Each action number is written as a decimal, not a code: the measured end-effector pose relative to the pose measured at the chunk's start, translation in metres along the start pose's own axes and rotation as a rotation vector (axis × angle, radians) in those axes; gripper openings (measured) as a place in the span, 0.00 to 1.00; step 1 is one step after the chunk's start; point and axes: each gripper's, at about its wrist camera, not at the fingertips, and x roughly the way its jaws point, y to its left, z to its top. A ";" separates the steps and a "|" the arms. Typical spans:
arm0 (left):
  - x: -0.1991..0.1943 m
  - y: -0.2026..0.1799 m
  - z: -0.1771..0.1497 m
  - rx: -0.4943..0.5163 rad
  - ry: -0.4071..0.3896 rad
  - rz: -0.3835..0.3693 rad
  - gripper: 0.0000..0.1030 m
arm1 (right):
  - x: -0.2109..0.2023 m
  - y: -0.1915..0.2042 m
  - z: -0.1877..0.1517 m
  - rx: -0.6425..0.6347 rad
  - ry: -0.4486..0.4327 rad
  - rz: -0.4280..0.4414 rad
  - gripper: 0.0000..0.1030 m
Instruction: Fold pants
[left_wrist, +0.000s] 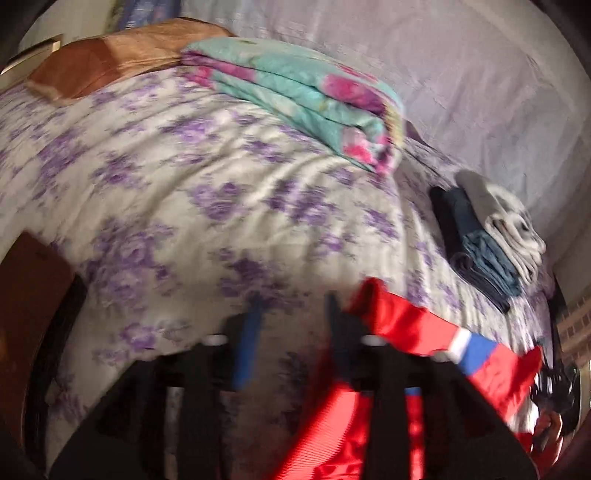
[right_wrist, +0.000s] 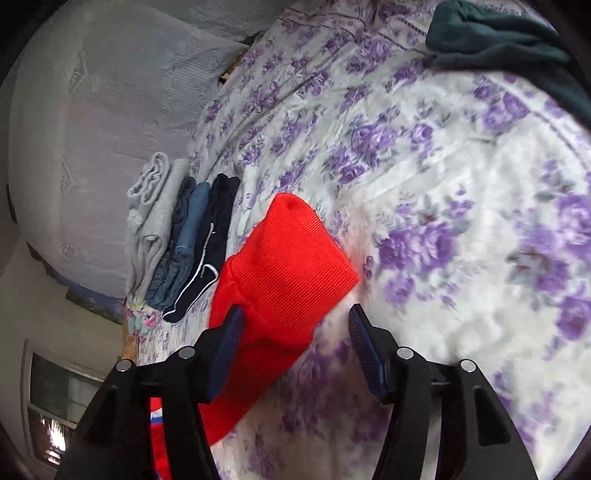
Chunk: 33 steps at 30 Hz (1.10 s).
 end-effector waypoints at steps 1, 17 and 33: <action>0.000 0.007 -0.001 -0.029 -0.005 0.002 0.58 | 0.005 0.001 0.000 -0.001 -0.010 0.000 0.58; -0.001 0.023 -0.002 -0.099 0.007 -0.105 0.74 | -0.086 -0.030 -0.039 -0.087 0.046 -0.116 0.44; 0.007 -0.036 0.016 0.195 0.114 -0.134 0.74 | -0.059 -0.012 -0.010 -0.198 -0.038 -0.109 0.50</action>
